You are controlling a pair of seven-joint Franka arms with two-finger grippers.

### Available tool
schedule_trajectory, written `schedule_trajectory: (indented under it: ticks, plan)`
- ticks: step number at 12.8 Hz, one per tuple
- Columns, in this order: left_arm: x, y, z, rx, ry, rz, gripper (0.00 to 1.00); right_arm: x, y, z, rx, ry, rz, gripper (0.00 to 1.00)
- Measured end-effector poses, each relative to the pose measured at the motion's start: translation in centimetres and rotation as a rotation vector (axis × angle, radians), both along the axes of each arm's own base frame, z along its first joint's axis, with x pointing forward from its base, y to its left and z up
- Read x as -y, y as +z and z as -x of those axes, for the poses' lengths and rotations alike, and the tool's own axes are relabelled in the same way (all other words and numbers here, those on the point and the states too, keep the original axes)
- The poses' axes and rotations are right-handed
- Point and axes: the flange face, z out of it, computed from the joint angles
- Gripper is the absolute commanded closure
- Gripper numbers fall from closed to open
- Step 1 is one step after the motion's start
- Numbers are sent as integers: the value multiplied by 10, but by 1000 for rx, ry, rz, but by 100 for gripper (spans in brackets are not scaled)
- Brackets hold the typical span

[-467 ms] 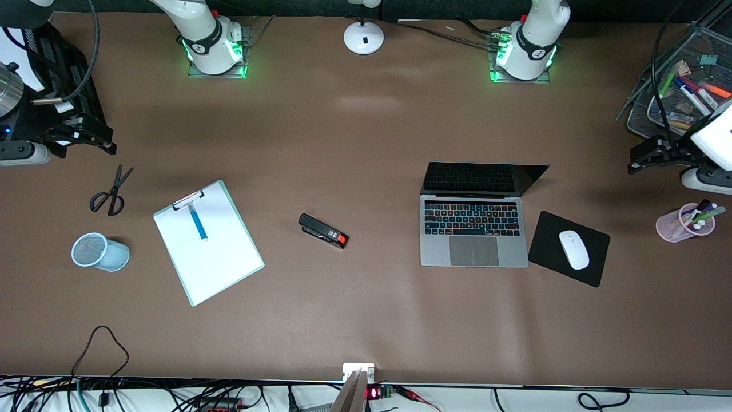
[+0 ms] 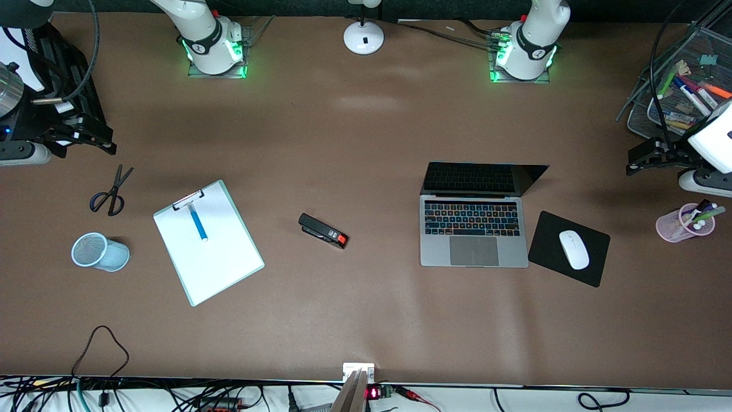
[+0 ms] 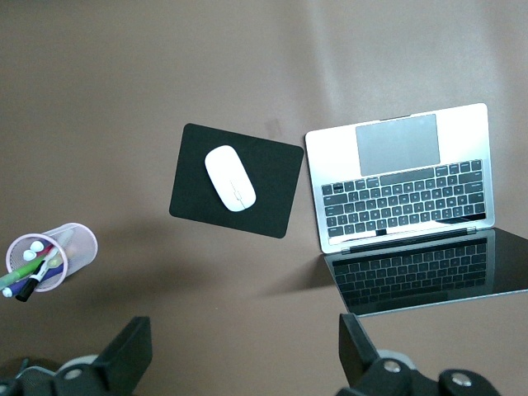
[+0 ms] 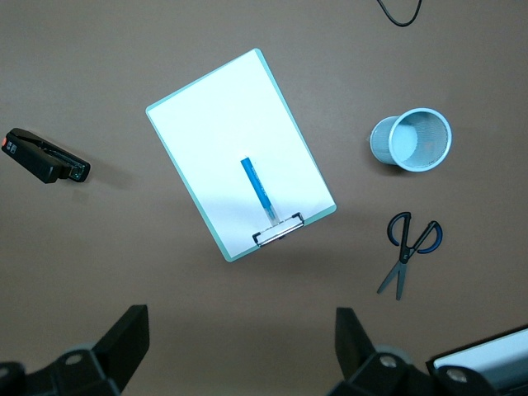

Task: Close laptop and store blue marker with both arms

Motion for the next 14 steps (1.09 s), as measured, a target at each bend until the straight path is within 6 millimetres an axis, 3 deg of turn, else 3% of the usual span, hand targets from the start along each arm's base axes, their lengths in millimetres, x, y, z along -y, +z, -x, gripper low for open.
schedule_trajectory:
  ticks: [9,12,14]
  plan:
    - [0,-9,5,-67,2,2,0,0,-1,-1,0,0,0,0]
    - [-1,-26,2,-118,3,4,0,0,-2,-2,0,0,0,0]
    - [7,-38,3,-170,-7,6,21,0,-3,-2,0,0,0,0]
